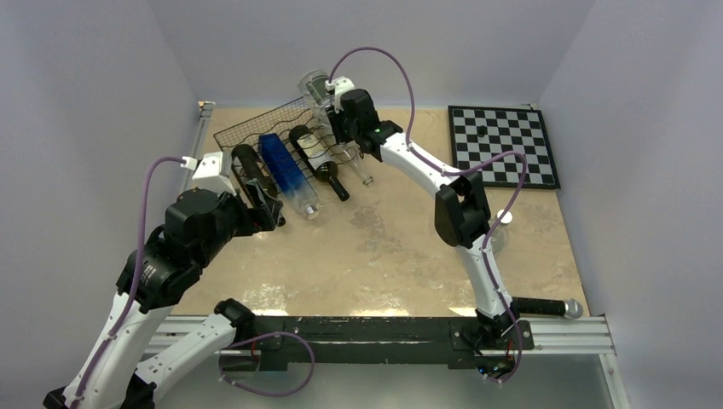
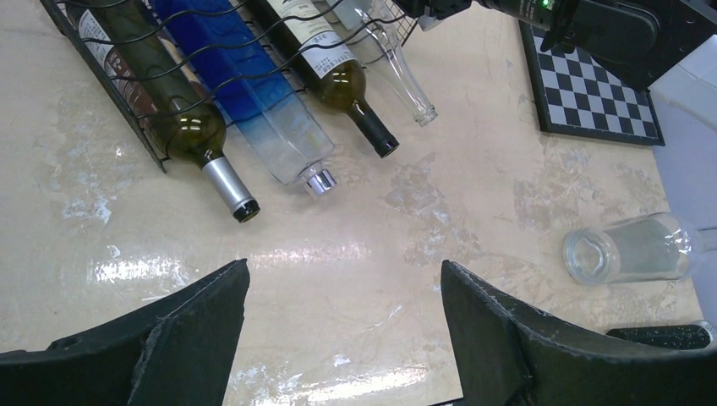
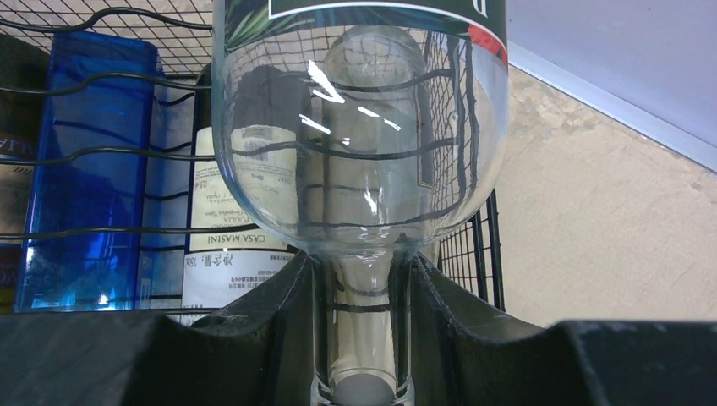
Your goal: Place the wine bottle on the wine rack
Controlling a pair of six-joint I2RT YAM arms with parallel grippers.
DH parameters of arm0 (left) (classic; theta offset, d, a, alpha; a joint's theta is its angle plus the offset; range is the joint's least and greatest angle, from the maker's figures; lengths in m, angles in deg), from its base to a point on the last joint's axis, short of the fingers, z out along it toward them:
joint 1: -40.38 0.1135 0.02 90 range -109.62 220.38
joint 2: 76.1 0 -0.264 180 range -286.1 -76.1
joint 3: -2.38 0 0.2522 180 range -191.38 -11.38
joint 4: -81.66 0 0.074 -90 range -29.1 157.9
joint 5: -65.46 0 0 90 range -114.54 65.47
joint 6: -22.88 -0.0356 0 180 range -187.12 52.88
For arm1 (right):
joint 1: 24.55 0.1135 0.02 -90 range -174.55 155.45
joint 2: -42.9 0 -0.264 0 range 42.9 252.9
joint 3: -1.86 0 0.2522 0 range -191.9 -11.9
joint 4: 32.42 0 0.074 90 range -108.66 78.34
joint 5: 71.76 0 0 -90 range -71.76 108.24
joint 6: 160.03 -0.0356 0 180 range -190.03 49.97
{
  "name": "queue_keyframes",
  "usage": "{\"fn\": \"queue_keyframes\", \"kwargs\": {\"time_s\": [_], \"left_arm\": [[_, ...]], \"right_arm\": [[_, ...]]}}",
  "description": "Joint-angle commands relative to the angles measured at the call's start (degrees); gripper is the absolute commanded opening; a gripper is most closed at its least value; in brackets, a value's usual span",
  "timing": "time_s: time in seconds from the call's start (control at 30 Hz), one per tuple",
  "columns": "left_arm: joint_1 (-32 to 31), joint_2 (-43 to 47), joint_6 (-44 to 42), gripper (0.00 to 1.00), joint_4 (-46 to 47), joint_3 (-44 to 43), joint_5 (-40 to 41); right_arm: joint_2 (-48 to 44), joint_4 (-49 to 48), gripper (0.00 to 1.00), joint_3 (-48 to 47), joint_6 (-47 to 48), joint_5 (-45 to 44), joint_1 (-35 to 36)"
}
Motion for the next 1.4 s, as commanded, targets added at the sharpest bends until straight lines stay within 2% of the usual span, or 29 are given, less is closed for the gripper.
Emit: {"fn": "queue_keyframes", "kwargs": {"time_s": [0.0, 0.17, 0.6, 0.63, 0.7, 0.77, 0.9, 1.0, 1.17, 1.37], "left_arm": [[0.11, 0.46, 0.91, 0.87, -0.1, 0.36, -0.23], [0.12, 0.93, 1.17, 0.87, 0.05, 1.2, -0.19], [0.11, 0.95, 1.02, 0.87, 0.1, 1.64, -0.05], [0.11, 0.92, 0.94, 0.87, 0.18, 1.56, -0.04], [0.13, 0.71, 0.86, 0.87, 0.21, 1.48, 0.0], [0.13, 0.51, 0.82, 0.87, 0.38, 1.37, 0.05], [0.11, 0.34, 0.67, 0.87, 0.79, 1.37, 0.14], [0.11, 0.23, 0.4, 0.87, 1.22, 1.31, 0.22], [0.12, 0.23, -0.34, 0.87, 2.16, 1.42, 0.23], [0.14, -0.04, -2.5, 0.9, 4.86, 1.56, -0.63]], "right_arm": [[-3.82, -8.47, 0.0, -4.46, 0.56, -1.39, -0.35], [-7.81, -11.64, 0.0, 3.03, 0.68, -2.22, -0.3], [-7.91, -10.42, 0.0, 3.41, 1.89, -2.15, -0.3], [-7.57, -9.73, 0.03, 2.66, 1.98, -2.19, -0.32], [-7.34, -8.63, 0.37, 1.85, 1.74, -2.85, -0.33], [-8.09, -9.06, 0.6, 2.73, 1.54, -3.46, -0.3], [-11.08, -10.15, 0.85, 4.55, 1.31, -3.22, -0.34], [-13.59, -10.05, 0.93, 5.27, 1.27, -2.16, -0.24], [-18.62, -3.9, 0.96, 4.5, 0.79, -1.66, -0.22], [-28.61, 14.89, 0.96, 4.38, 0.86, -6.37, -0.42]]}}
